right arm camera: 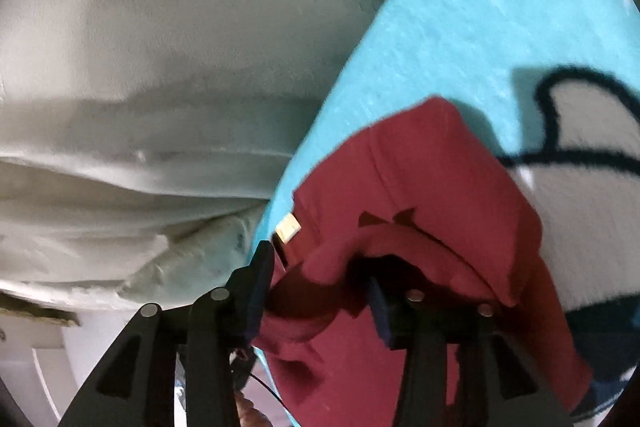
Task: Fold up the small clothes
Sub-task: 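Press the folded sweater down with both grippers near the collar, then open both grippers and withdraw them from the folded sweater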
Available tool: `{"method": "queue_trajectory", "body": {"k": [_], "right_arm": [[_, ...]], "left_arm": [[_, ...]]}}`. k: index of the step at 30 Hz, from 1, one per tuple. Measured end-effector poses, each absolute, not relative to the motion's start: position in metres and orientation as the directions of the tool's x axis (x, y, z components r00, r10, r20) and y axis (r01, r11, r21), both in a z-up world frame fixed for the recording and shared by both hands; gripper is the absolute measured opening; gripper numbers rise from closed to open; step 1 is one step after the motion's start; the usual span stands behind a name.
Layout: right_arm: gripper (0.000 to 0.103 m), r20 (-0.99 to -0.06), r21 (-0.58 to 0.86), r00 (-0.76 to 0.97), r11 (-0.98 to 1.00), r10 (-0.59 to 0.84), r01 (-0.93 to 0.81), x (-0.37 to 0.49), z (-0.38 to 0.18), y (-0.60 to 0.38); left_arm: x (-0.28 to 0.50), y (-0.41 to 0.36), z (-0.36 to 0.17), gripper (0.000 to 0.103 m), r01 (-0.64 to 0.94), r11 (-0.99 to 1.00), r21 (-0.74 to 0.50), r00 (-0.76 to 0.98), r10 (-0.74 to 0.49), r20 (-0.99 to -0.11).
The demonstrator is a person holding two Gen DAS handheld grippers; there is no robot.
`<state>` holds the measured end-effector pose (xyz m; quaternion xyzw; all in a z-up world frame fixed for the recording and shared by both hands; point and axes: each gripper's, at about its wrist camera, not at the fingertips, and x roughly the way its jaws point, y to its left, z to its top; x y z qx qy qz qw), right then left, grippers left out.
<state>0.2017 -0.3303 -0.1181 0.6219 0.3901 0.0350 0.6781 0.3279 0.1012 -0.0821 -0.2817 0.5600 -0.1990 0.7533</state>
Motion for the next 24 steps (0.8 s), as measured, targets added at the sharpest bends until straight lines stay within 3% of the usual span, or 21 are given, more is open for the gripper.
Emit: {"method": "queue_trajectory", "body": {"k": [7, 13, 16, 19, 24], "right_arm": [[0.065, -0.522, 0.852, 0.742, 0.290, 0.421, 0.435, 0.198, -0.085, -0.355], [0.063, -0.578, 0.800, 0.663, 0.493, 0.476, 0.343, 0.206, -0.052, -0.311], [0.055, -0.593, 0.784, 0.578, 0.566, 0.560, 0.255, 0.217, -0.050, -0.267], [0.053, -0.624, 0.752, 0.485, 0.639, 0.613, 0.160, 0.239, -0.055, -0.214], [0.053, -0.703, 0.691, 0.377, 0.705, 0.603, 0.161, 0.296, -0.091, -0.155]], "left_arm": [[0.338, 0.114, -0.073, 0.041, -0.056, 0.669, -0.741, 0.292, -0.699, -0.653], [0.335, 0.128, -0.074, 0.042, -0.099, 0.653, -0.751, 0.324, -0.693, -0.645], [0.332, 0.144, -0.071, 0.052, -0.121, 0.674, -0.729, 0.377, -0.648, -0.662], [0.331, 0.162, -0.067, 0.052, -0.135, 0.661, -0.738, 0.391, -0.649, -0.653], [0.308, 0.171, -0.052, 0.056, -0.069, 0.784, -0.617, 0.428, -0.535, -0.728]]}}
